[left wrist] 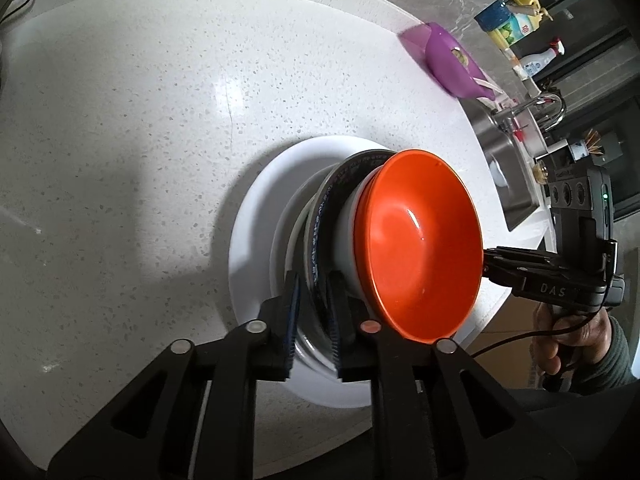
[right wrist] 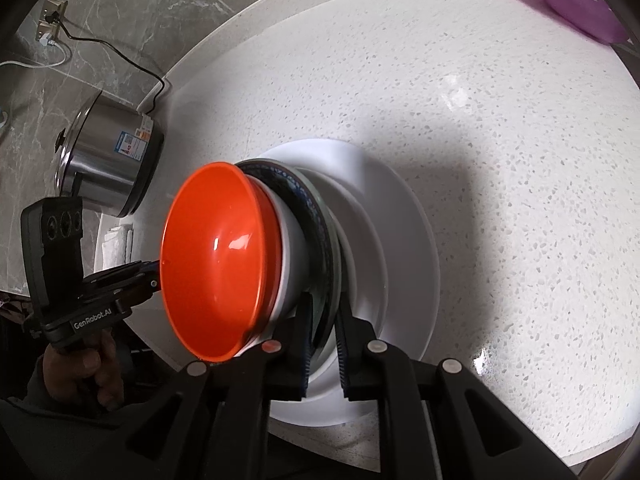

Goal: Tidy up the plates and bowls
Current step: 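Lower the nested bowls onto the plate stack with both tools, then open both tools and withdraw upward from the stacked dishes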

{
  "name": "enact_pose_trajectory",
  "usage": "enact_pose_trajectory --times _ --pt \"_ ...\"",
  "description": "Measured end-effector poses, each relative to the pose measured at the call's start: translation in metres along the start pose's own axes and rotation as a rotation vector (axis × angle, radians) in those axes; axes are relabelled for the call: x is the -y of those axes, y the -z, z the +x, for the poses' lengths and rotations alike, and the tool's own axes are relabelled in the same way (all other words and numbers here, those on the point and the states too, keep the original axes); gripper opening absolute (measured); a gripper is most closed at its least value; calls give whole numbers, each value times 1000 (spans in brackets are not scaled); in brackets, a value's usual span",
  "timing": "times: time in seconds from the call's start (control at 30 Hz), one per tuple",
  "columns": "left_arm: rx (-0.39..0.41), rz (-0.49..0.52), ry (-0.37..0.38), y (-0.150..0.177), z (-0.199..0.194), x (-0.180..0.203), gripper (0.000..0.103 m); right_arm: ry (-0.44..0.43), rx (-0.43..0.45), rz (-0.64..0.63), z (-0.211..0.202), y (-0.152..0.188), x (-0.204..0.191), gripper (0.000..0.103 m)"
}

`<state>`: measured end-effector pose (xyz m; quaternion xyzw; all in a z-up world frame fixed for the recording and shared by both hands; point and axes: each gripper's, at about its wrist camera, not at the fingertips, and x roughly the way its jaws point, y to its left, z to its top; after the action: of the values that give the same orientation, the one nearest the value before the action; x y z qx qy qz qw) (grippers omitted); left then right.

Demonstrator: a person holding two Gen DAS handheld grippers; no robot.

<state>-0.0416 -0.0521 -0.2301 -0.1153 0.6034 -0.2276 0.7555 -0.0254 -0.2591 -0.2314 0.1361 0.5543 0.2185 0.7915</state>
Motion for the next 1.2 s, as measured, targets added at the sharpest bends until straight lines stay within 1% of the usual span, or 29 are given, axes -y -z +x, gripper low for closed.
enact_pose_trajectory --times 0.03,0.07,0.1,0.13,0.17,0.2,0.23,0.27,0.3,0.37,0.43,0.5,0.53,0.57,0.6,0.63,0.7,0.73,0.77,0.8,0.87,0.97,1.03,1.07,1.13,1.17,1.2 --pt "4 1 -4 0 -1 -1 22 1 4 1 -1 0 1 15" --pt "11 1 -9 0 -3 -3 30 5 10 3 -2 1 1 17" --pt "18 -1 -17 0 -5 -6 36 14 18 4 -4 2 1 24" --pt "27 -4 -26 0 -7 -9 49 38 25 7 -6 3 2 29" --pt "39 -9 -25 -1 -10 -13 59 52 34 13 -8 4 3 37" --pt "51 -15 -16 -1 -13 -16 65 56 41 22 -10 6 5 40" --pt "65 -20 -6 -1 -17 -19 74 54 51 35 -13 8 7 42" --pt "73 -18 -6 -1 -20 -21 78 60 63 46 -17 10 8 48" --pt "84 -11 -6 -2 -22 -22 80 64 76 53 -21 12 9 53" --pt "98 -3 -14 -1 -27 -22 90 71 97 64 -28 16 8 58" --pt "116 6 -49 -1 -32 -19 91 87 126 70 -37 20 6 65" --pt "141 20 -97 -1 -40 -14 91 117 169 71 -50 25 3 75" --pt "166 30 -137 0 -47 -8 91 127 196 71 -57 26 1 78" --pt "197 40 -159 2 -54 -2 91 131 216 71 -63 27 0 83" --pt "243 52 -188 4 -64 4 91 136 237 70 -70 28 0 84" --pt "292 62 -235 6 -74 12 91 139 250 68 -74 29 0 84" --pt "340 57 -316 8 -86 24 91 129 277 57 -82 30 2 86" --pt "363 46 -335 10 -93 30 91 117 285 52 -86 30 3 86" --pt "393 24 -334 14 -101 36 91 95 297 41 -89 30 3 86" --pt "417 -18 -319 20 -109 42 91 82 304 32 -90 30 2 86" --pt "440 -88 -291 31 -118 51 91 58 322 7 -98 32 2 86" --pt "422 -153 -333 50 -122 72 91 32 358 -33 -108 37 -2 87" --pt "439 -156 -333 62 -123 89 90 40 391 -64 -117 42 -6 87" --pt "450 -155 -320 68 -124 98 90 45 409 -75 -122 45 -9 87" --pt "427 -159 -284 73 -125 108 90 74 456 -102 -131 52 -17 87" --pt "393 -143 -281 72 -123 113 90 87 471 -114 -134 53 -20 87" --pt "380 -124 -303 71 -122 117 90 109 490 -128 -136 56 -24 87"
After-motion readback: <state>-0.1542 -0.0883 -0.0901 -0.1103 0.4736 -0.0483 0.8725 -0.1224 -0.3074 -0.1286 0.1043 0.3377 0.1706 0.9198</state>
